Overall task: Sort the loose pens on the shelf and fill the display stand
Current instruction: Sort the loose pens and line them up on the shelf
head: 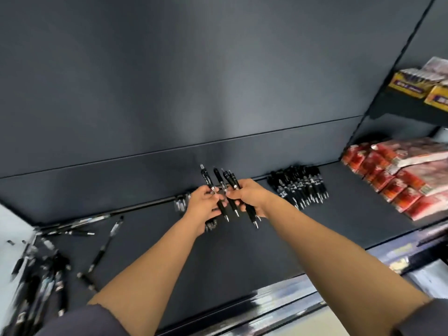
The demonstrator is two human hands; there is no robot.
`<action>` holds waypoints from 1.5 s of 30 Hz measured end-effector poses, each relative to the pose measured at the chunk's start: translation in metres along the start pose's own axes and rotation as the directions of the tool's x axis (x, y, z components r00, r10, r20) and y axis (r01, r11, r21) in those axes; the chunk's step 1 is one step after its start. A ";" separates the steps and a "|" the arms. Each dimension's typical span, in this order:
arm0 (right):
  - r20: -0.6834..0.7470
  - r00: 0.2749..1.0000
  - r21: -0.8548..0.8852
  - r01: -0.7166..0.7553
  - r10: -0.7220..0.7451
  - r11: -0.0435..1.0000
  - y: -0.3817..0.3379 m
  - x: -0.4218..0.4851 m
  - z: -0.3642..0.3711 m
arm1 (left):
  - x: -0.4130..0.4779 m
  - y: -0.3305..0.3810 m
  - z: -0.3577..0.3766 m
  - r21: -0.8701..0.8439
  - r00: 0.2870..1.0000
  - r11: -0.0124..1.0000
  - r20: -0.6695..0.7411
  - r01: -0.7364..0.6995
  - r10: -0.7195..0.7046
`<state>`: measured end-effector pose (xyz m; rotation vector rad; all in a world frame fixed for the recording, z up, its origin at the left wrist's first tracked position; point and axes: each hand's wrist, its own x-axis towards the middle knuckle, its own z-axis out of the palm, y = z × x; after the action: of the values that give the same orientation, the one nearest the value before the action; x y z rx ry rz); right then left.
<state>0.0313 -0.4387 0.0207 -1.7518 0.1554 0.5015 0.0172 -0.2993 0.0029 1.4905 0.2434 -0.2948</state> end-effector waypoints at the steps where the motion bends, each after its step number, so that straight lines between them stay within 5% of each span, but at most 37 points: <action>1: -0.025 1.000 -0.024 0.001 -0.001 1.000 0.005 -0.002 -0.022 | 0.005 -0.002 0.021 0.020 1.000 1.000 0.006 0.010 -0.011; 8: -0.271 0.963 -0.434 -0.124 0.002 0.893 0.049 0.001 -0.158 | 0.034 -0.020 0.152 0.162 0.995 0.983 0.040 0.081 -0.088; 14: -0.385 0.923 -0.574 -0.224 -0.018 0.788 0.072 0.014 -0.208 | 0.054 -0.027 0.199 0.342 0.999 0.939 0.042 -0.028 0.014; 20: -0.404 0.914 -0.634 -0.245 -0.043 0.733 0.071 0.034 -0.206 | 0.079 -0.029 0.210 0.571 0.996 0.817 0.054 -0.083 0.064; 24: -0.448 0.894 -0.613 -0.305 -0.002 0.729 0.072 0.040 -0.216 | 0.089 -0.034 0.217 0.778 0.986 0.605 0.127 -0.168 0.109; 36: -0.579 0.815 -0.536 -0.399 0.020 0.744 0.074 0.045 -0.247 | 0.114 -0.040 0.220 0.805 0.979 0.557 0.172 -0.202 0.107; 45: -0.536 0.841 -0.609 -0.441 0.068 0.660 0.085 0.063 -0.253 | 0.113 -0.042 0.224 0.747 0.989 0.650 0.073 -0.141 0.132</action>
<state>0.1186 -0.6909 -0.0409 -2.6483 0.6515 0.3420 0.1041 -0.5300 -0.0597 2.3310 -0.0251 -0.2964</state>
